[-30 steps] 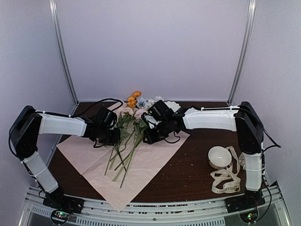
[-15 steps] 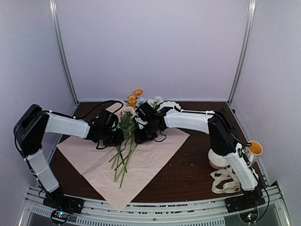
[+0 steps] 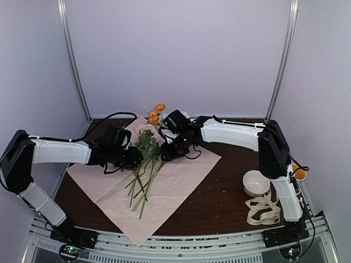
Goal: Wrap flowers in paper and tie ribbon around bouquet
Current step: Adjust the fake flower on the flattened wrapping paper.
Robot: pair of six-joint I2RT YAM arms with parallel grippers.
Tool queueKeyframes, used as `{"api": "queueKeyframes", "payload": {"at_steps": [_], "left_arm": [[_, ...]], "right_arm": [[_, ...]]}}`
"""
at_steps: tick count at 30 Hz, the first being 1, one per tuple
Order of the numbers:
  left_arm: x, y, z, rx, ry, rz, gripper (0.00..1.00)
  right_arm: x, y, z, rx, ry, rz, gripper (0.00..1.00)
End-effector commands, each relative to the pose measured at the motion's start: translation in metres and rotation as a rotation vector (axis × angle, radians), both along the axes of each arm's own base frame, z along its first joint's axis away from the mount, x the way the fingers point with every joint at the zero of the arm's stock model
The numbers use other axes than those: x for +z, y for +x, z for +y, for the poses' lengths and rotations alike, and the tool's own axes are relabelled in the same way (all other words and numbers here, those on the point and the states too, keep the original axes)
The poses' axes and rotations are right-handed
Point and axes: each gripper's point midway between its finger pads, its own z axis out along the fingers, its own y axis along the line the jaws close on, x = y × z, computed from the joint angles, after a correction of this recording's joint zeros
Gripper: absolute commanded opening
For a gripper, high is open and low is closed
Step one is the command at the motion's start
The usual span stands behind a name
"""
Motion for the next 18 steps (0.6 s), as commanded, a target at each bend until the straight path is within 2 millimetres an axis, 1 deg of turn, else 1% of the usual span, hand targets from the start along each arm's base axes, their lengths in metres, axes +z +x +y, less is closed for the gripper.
{"api": "queueKeyframes", "payload": {"at_steps": [1,4,6,7,8,11,13,16,18], "left_arm": [[0.016,-0.009,0.003,-0.035,0.008,-0.032,0.51],[0.028,-0.010,0.017,-0.016,0.054,-0.073,0.55],[0.034,-0.008,0.032,0.013,0.084,-0.090,0.57],[0.034,-0.007,0.039,0.023,0.085,-0.088,0.58],[0.031,-0.004,0.048,0.040,0.079,-0.082,0.58],[0.018,0.005,0.078,0.102,0.058,-0.051,0.58],[0.010,0.010,0.093,0.132,0.066,-0.040,0.58],[-0.002,0.016,0.107,0.143,0.101,-0.021,0.58],[-0.009,0.020,0.112,0.145,0.111,-0.005,0.58]], "right_arm": [[0.039,0.021,-0.039,-0.108,-0.007,-0.084,0.35],[0.022,0.034,-0.062,-0.224,-0.027,-0.041,0.34],[0.007,0.041,-0.073,-0.277,-0.061,-0.022,0.33],[-0.001,0.044,-0.077,-0.298,-0.084,-0.013,0.33],[-0.013,0.046,-0.081,-0.313,-0.121,0.001,0.33],[-0.032,0.055,-0.087,-0.349,-0.184,0.030,0.33],[-0.040,0.060,-0.085,-0.358,-0.187,0.040,0.33],[-0.051,0.059,-0.070,-0.333,-0.139,0.077,0.33],[-0.045,0.064,-0.056,-0.314,-0.092,0.071,0.33]]}}
